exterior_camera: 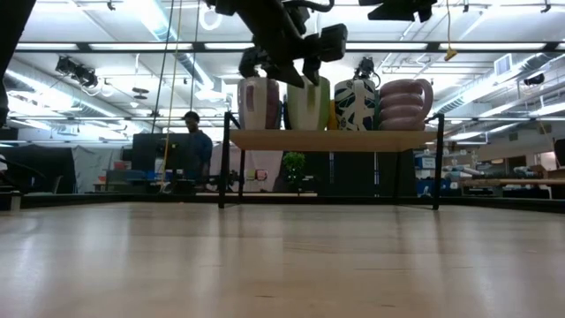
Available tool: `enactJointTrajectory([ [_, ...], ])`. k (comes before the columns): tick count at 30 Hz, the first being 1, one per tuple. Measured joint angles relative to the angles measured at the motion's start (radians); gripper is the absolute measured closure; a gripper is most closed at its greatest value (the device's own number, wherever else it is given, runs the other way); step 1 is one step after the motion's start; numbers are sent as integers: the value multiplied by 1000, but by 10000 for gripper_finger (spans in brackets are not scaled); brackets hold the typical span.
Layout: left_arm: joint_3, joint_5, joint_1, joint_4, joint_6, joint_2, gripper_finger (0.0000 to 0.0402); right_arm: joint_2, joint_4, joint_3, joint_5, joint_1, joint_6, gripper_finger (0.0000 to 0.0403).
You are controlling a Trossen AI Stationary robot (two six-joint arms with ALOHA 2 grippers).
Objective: Place coffee mugs
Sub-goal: Adjust the green mug
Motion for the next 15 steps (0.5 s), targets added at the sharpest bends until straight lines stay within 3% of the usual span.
enactJointTrajectory([
  [15, 0, 38, 1, -11, -3, -31, 260, -20, 2, 0, 26, 0, 4, 92],
])
